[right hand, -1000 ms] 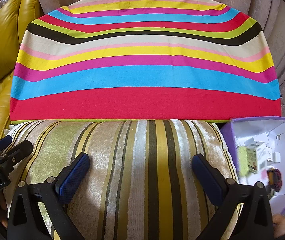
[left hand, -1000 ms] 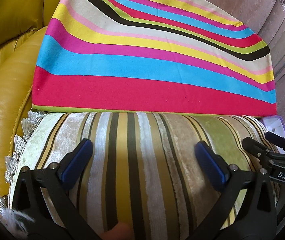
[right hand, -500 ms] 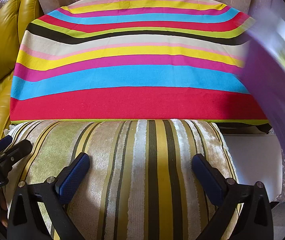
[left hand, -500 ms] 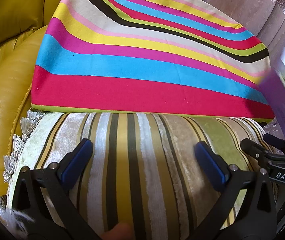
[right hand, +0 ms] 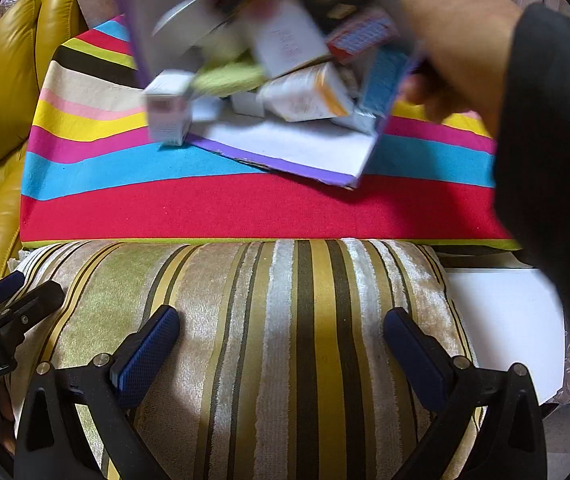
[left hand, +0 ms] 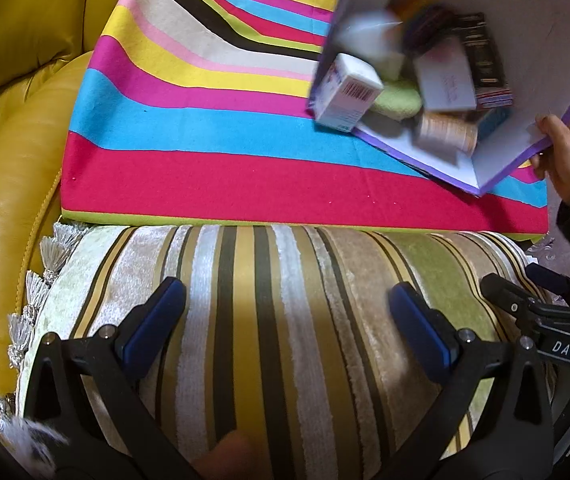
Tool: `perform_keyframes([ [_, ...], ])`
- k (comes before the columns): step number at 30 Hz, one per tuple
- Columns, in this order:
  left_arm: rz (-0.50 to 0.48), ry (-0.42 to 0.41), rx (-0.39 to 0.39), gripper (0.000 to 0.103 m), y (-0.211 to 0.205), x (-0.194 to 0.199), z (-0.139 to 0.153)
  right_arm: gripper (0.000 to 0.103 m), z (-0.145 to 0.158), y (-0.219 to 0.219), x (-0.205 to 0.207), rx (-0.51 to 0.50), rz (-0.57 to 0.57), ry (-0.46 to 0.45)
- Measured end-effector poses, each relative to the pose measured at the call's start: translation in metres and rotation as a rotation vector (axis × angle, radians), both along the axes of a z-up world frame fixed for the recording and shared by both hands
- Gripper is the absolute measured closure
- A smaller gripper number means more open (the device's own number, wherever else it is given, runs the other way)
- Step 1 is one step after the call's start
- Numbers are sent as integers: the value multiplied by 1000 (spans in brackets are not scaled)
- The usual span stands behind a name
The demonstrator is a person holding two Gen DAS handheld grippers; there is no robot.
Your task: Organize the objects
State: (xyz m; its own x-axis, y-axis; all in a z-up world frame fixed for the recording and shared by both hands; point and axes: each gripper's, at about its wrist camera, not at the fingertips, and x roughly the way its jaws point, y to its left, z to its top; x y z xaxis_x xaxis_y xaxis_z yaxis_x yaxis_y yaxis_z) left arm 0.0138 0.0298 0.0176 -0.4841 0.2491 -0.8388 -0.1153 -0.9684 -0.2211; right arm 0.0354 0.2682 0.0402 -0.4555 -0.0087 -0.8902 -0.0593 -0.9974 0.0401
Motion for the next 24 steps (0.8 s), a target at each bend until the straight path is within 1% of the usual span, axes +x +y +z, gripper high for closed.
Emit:
perform_keyframes([
  [11,-6,-2,-17,0,3,-2,-1,0,0,2,3,-4,-1,0],
  [24,-7,-2,-20,0,5,-3,-2,0,-1,2,4,-7,-1,0],
])
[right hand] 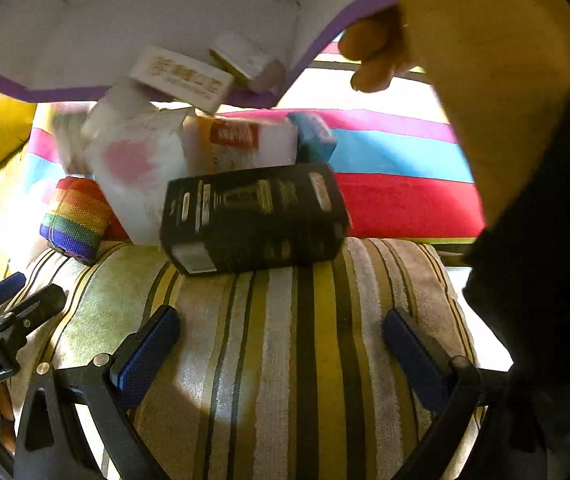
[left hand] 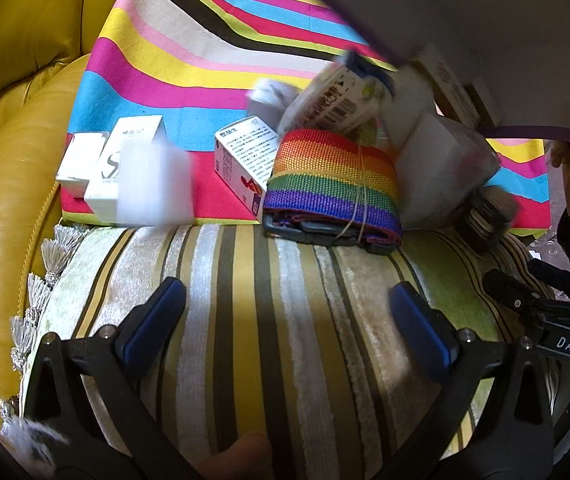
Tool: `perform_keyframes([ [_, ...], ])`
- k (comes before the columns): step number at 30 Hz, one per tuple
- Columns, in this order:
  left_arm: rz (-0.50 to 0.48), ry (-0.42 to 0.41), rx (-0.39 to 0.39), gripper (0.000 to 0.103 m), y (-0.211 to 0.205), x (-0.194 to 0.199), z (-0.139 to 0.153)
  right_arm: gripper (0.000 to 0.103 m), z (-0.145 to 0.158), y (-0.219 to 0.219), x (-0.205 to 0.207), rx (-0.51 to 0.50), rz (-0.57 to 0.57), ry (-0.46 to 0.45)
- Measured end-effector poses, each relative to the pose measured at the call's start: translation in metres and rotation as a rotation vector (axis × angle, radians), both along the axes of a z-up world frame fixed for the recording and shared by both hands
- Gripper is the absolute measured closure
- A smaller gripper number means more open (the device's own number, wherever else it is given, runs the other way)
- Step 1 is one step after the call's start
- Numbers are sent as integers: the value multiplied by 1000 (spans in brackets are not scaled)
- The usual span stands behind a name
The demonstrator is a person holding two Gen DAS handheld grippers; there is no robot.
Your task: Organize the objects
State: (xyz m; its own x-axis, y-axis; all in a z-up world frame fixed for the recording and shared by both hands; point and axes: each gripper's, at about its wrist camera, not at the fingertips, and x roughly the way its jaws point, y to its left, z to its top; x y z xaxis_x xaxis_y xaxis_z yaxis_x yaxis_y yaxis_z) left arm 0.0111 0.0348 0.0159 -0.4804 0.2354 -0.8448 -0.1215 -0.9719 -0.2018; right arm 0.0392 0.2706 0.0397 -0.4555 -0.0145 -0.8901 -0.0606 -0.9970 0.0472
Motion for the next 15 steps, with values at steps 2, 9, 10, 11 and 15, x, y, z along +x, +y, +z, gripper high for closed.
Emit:
perform_keyframes([
  [2,0,0,0,0,0,0,0,0,0,0,0,0,0,0],
  [9,0,0,-3,0,0,0,0,0,0,0,3,5,1,1],
  [10,0,-1,-2,0,0,-1,0,0,0,0,4,1,0,1],
  [11,1,-1,-2,0,0,0,0,0,-1,0,4,1,0,1],
  [15,0,-2,7,0,-1,1,0,0,-1,0,6,2,1,1],
])
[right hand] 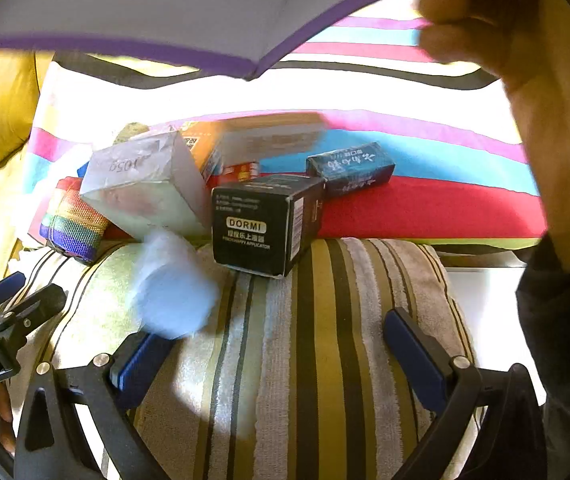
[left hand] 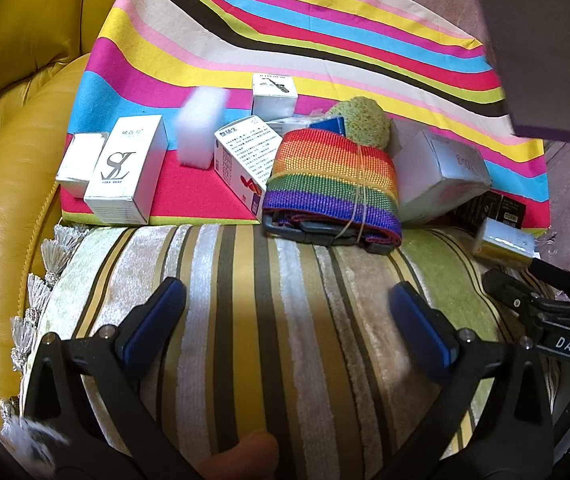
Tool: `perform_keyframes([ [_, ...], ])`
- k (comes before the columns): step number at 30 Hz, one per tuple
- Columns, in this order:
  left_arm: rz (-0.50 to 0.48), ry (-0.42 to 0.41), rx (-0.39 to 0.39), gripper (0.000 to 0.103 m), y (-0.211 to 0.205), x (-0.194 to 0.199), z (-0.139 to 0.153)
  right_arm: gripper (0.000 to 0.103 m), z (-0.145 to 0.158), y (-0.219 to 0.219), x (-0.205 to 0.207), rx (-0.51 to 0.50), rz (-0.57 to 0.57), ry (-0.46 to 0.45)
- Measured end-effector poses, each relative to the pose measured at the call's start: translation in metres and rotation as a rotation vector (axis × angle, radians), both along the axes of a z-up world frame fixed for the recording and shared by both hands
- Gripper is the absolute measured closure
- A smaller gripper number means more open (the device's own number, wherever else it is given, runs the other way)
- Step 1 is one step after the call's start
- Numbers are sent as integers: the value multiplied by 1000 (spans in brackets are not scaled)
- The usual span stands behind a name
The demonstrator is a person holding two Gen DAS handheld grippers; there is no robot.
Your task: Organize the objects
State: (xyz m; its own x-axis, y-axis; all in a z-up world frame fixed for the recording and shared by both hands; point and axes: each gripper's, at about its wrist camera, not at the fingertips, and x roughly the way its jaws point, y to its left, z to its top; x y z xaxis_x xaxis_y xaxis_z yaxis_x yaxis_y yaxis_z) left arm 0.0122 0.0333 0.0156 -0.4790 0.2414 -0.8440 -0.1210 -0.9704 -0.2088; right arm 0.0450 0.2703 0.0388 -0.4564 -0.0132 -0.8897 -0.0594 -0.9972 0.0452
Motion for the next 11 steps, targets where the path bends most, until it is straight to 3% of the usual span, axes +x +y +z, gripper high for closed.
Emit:
perform_keyframes([
  [11,-10,0,-5,0,-4,-4,-1,0,2,-1,-2,0,0,-1],
])
